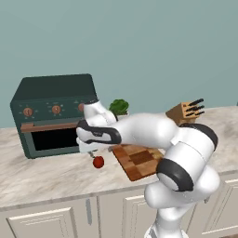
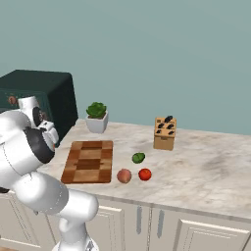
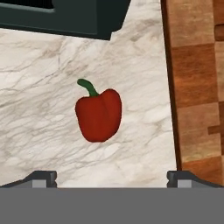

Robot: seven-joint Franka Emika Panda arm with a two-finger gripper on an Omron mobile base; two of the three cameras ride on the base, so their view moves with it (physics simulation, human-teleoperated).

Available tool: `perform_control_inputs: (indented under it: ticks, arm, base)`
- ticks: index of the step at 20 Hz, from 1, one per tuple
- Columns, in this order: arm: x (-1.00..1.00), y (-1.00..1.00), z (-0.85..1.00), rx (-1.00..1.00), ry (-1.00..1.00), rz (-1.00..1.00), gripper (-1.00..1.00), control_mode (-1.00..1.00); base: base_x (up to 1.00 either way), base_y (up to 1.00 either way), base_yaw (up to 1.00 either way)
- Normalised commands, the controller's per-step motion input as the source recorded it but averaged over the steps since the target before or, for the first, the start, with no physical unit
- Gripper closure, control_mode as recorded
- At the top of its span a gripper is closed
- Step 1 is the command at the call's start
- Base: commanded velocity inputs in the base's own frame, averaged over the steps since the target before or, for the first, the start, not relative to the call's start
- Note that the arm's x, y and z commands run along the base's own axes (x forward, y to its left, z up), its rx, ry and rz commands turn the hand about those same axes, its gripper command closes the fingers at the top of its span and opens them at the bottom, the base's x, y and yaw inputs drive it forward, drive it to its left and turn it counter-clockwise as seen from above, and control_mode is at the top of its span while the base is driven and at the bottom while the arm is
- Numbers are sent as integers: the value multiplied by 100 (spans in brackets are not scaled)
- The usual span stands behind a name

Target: Place the avocado, onion, tomato, and bell pepper on the cutting board.

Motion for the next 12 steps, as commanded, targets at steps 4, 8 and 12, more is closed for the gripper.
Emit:
perform_control_inputs:
  ticks: [4, 8, 12]
  arm:
    - [3, 10, -20, -1, 0, 0, -100, -100]
    - [7, 2, -23, 0, 0, 0, -100, -100]
    - [11, 1, -21, 0, 0, 0, -100, -100]
  base:
    - [0, 0, 0]
    - [0, 0, 0]
    - [0, 0, 0]
